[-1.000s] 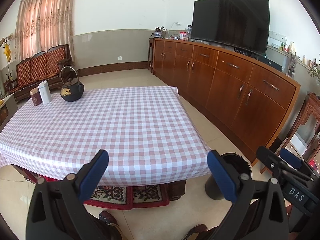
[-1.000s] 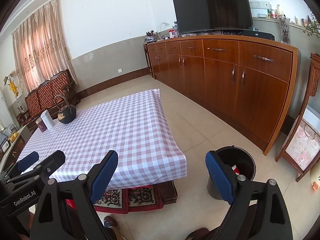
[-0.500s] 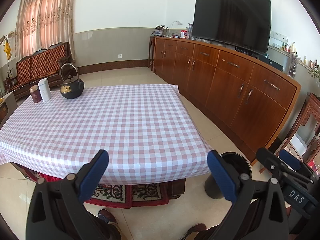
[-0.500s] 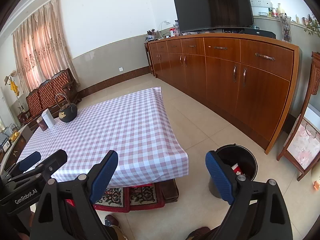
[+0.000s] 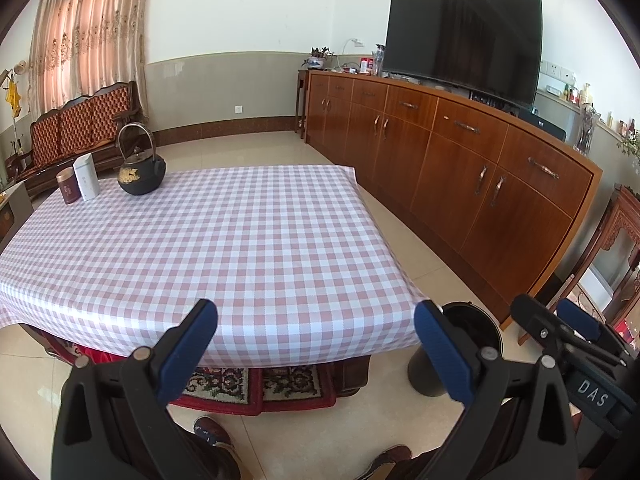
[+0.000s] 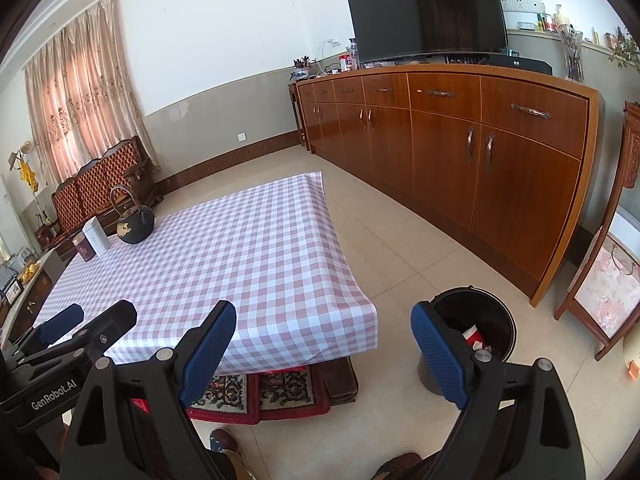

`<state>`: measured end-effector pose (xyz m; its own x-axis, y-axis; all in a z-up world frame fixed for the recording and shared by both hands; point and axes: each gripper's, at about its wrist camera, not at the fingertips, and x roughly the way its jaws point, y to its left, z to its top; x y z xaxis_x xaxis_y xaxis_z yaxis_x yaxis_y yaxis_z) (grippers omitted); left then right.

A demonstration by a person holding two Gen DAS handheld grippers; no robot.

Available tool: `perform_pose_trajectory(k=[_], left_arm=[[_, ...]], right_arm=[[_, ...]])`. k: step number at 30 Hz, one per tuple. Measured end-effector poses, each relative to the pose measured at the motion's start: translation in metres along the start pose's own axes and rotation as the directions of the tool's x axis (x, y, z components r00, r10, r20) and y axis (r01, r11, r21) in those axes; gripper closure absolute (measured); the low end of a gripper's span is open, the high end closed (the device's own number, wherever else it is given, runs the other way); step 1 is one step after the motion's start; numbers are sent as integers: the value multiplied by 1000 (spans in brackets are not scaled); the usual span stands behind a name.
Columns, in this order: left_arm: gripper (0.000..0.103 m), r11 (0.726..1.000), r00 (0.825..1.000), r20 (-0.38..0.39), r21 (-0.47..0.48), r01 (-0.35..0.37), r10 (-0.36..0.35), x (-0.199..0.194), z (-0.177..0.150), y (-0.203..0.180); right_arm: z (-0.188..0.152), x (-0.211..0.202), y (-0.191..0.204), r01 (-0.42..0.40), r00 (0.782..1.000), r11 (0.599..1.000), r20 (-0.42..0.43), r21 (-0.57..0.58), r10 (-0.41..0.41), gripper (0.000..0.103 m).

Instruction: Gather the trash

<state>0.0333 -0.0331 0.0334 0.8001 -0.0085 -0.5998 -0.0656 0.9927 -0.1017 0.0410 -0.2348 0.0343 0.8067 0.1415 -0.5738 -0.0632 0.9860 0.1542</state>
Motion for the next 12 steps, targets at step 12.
perform_pose_trajectory(k=[12], left_arm=[[4,997,996,-38,-17,79,-80,14,-4,-1]], right_arm=[[-2,6,-5,16,1000,1000,-8,16,-15,12]])
